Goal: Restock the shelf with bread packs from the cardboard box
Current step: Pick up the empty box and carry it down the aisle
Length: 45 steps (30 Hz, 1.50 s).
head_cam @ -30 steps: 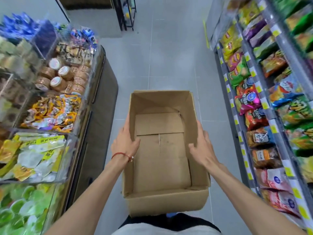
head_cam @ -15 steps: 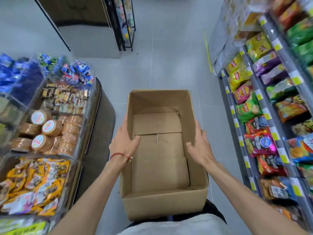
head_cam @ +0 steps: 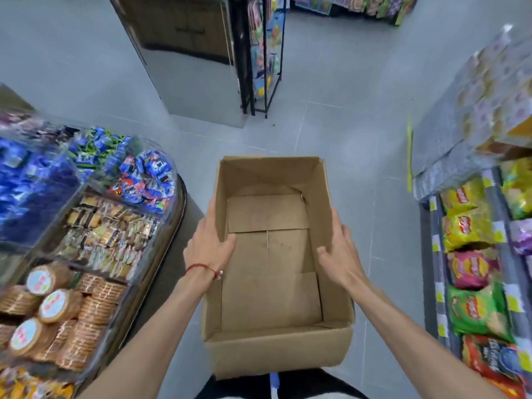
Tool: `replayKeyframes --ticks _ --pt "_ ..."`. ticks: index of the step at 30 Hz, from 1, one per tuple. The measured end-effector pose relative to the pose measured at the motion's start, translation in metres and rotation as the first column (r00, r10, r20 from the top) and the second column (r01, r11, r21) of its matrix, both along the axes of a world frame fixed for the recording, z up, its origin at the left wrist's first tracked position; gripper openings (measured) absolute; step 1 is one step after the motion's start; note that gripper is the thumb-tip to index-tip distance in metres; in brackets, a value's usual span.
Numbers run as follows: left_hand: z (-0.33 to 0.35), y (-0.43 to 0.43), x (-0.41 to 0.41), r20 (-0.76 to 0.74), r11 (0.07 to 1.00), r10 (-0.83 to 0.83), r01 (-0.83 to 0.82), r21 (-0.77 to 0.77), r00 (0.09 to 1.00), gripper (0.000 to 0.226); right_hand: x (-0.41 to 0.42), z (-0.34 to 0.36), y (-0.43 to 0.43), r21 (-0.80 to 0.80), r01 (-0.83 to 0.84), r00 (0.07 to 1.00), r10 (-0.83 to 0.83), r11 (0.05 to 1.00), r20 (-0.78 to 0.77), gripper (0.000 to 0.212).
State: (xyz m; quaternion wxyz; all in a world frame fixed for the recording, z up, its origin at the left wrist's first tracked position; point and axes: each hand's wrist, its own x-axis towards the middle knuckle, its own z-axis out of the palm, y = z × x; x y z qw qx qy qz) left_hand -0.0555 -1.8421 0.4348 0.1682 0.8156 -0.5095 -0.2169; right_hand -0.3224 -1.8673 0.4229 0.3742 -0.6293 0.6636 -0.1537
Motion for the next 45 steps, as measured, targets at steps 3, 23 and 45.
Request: replayKeyframes --ticks 3,23,45 --pt "0.004 -0.058 0.009 -0.018 0.998 0.065 -0.065 -0.008 0.998 0.094 0.013 0.007 -0.075 -0.015 -0.054 0.999 0.054 0.998 -0.001 0.098" --pt "-0.035 -0.420 0.159 -0.109 0.878 0.478 -0.473 0.068 0.872 0.092 0.210 -0.029 -0.545 0.040 -0.452 0.891 0.453 0.891 -0.021 0.106" --pt "-0.250 -0.572 0.315 -0.167 0.477 0.878 -0.856 0.201 0.449 0.105 0.478 -0.234 -0.777 0.206 -0.797 0.573 0.819 0.568 -0.038 0.114"
